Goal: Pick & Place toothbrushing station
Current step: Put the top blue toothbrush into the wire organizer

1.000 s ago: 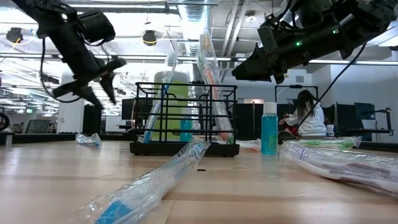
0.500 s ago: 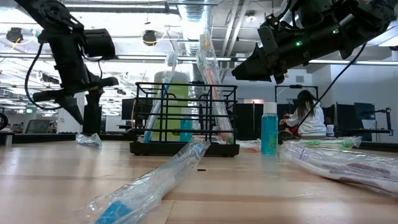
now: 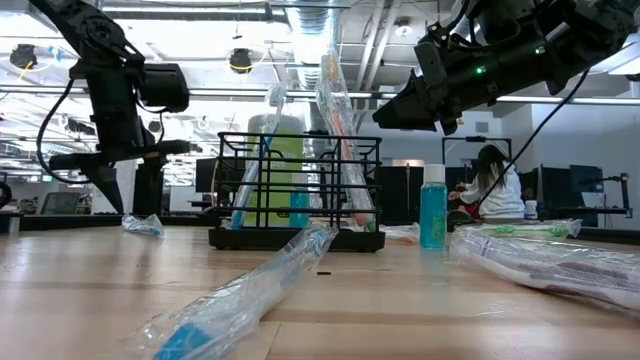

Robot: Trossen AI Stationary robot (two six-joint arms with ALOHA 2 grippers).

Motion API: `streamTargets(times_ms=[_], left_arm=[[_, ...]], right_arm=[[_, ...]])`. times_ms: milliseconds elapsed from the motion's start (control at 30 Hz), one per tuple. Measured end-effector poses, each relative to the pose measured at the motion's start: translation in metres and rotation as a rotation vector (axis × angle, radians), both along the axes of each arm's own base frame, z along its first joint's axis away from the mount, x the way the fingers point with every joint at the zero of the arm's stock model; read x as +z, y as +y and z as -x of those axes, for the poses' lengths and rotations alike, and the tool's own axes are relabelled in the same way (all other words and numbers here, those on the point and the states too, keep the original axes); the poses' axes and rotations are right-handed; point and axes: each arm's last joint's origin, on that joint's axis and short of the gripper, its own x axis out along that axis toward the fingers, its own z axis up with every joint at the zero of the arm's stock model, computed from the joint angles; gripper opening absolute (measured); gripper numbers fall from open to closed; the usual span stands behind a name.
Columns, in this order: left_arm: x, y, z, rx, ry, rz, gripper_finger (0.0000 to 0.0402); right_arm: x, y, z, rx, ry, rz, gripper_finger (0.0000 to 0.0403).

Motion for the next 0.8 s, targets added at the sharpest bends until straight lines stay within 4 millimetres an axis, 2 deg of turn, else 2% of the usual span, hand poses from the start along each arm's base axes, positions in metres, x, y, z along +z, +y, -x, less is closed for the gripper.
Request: streamTargets(times_ms=[800], left_arm=[[-0.011, 0.006, -0.006, 0.056, 0.025, 0.008, 0.0207]], right_arm=[[0.0, 0.0, 0.0, 0.001, 0.002, 0.0, 0.0118]])
